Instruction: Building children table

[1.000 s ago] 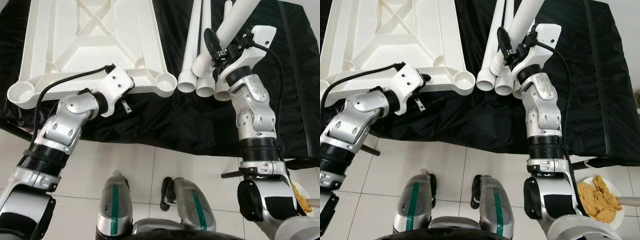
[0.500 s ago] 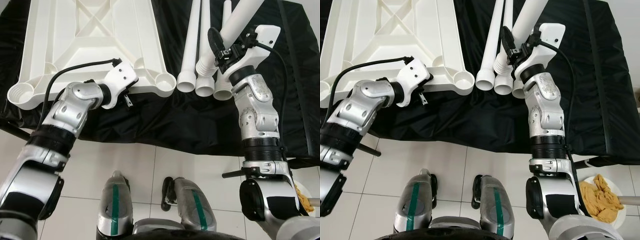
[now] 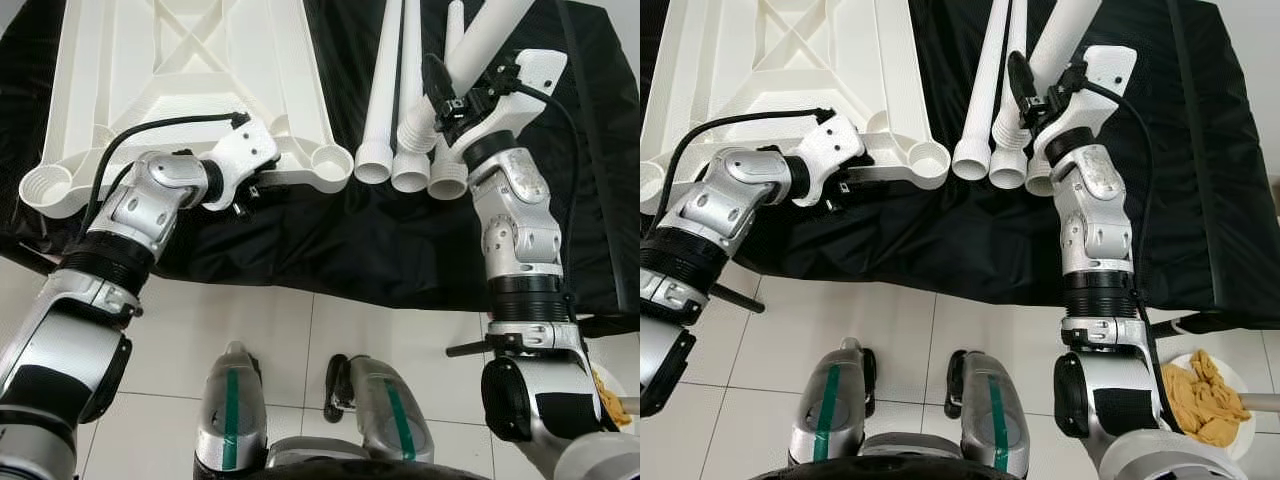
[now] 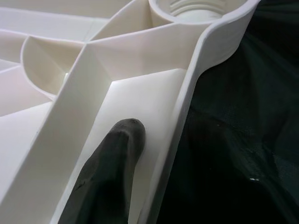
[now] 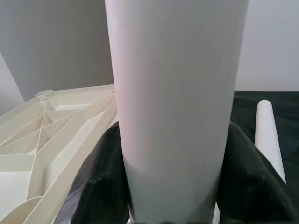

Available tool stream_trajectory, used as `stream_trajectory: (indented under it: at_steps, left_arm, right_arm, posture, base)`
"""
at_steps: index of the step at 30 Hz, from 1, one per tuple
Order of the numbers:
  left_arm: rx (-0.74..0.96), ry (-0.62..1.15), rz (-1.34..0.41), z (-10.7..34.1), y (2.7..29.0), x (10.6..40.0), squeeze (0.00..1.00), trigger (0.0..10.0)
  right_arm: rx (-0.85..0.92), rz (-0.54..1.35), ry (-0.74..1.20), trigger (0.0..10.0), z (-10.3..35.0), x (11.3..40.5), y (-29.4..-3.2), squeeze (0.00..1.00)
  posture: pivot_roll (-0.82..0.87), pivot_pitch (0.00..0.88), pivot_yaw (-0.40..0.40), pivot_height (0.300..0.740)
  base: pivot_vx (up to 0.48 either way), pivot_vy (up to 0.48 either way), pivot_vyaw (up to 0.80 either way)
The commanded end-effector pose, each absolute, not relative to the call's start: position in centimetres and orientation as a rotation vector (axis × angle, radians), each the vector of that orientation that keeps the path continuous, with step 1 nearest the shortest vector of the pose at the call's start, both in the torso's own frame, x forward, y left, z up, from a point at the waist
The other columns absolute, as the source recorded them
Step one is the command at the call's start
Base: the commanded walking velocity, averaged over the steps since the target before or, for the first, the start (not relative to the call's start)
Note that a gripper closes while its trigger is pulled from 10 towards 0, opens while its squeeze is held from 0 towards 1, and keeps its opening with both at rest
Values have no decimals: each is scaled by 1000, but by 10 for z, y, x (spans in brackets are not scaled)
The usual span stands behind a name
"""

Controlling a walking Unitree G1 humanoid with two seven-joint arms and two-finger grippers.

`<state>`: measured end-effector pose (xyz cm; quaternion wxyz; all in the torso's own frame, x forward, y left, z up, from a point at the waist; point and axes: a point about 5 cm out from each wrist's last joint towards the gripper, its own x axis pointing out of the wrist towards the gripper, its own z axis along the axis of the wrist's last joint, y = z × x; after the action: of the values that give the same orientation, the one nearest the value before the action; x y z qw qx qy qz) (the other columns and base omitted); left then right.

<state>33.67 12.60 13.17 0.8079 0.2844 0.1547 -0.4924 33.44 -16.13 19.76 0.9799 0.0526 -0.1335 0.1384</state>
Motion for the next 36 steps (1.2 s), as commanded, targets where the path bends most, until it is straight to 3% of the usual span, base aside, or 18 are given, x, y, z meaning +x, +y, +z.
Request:
stream_trajectory:
  at_steps: [1, 4, 5, 7, 8, 10, 11, 16, 17, 18, 19, 21, 22, 23, 24, 36]
  left_arm:
    - [616, 355, -1101, 128, 121, 334, 0, 10000]
    - [602, 346, -1122, 129, 116, 334, 0, 10000]
    - [595, 336, -1140, 129, 113, 333, 0, 7490]
    - [595, 336, -1140, 129, 113, 333, 0, 7490]
    - [591, 325, -1148, 130, 111, 332, 0, 0]
    - [589, 316, -1158, 131, 108, 332, 0, 588]
    - [592, 317, -1153, 131, 106, 333, 0, 10000]
    - [590, 307, -1165, 132, 101, 333, 0, 10000]
    - [583, 299, -1181, 133, 98, 332, 0, 4157]
    - [583, 299, -1181, 133, 98, 332, 0, 4157]
    - [573, 294, -1190, 133, 97, 331, 0, 0]
    - [575, 283, -1230, 134, 94, 327, 0, 0]
    - [585, 287, -1217, 134, 92, 328, 0, 2980]
    - [585, 287, -1217, 134, 92, 328, 0, 2980]
    - [601, 290, -1216, 133, 91, 328, 0, 10000]
    - [598, 234, -1254, 145, 66, 322, 0, 10000]
  right_arm:
    - [98, 264, -293, 10000, 203, 334, -165, 0]
    - [96, 260, -294, 10000, 203, 335, -166, 0]
    - [95, 258, -295, 10000, 204, 335, -166, 0]
    - [95, 258, -295, 10000, 204, 335, -166, 0]
    - [94, 257, -296, 10000, 204, 335, -166, 0]
    - [94, 255, -299, 10000, 205, 335, -166, 0]
    - [94, 255, -299, 10000, 205, 335, -166, 0]
    - [92, 252, -301, 10000, 206, 336, -167, 0]
    - [91, 249, -302, 10000, 206, 336, -168, 0]
    - [91, 249, -302, 10000, 206, 336, -168, 0]
    - [90, 247, -303, 10000, 207, 336, -169, 0]
    - [90, 245, -304, 10000, 207, 336, -169, 0]
    - [89, 245, -304, 10000, 207, 337, -169, 0]
    - [89, 245, -304, 10000, 207, 337, -169, 0]
    - [89, 245, -304, 10000, 207, 337, -169, 0]
    - [89, 248, -307, 10000, 208, 337, -168, 0]
  posture:
    - [73, 56, -26, 740]
    - [72, 56, -26, 740]
    - [73, 57, -26, 740]
    - [73, 57, -26, 740]
    - [73, 57, -26, 740]
    - [73, 58, -26, 740]
    - [72, 58, -26, 740]
    - [72, 60, -24, 740]
    - [72, 60, -24, 740]
    - [72, 60, -24, 740]
    - [74, 63, -24, 740]
    - [74, 64, -24, 740]
    - [76, 64, -24, 740]
    - [76, 64, -24, 740]
    - [77, 64, -24, 740]
    - [79, 65, -22, 740]
  base:
    - [0, 0, 0]
    - [0, 0, 0]
    - [0, 0, 0]
    - [0, 0, 0]
    - [0, 0, 0]
    - [0, 0, 0]
    - [0, 0, 0]
    - [0, 0, 0]
    - [0, 0, 0]
    - [0, 0, 0]
    - [0, 0, 0]
    - [0, 0, 0]
    - [0, 0, 0]
    - [0, 0, 0]
    - [0, 0, 0]
    - [0, 0, 0]
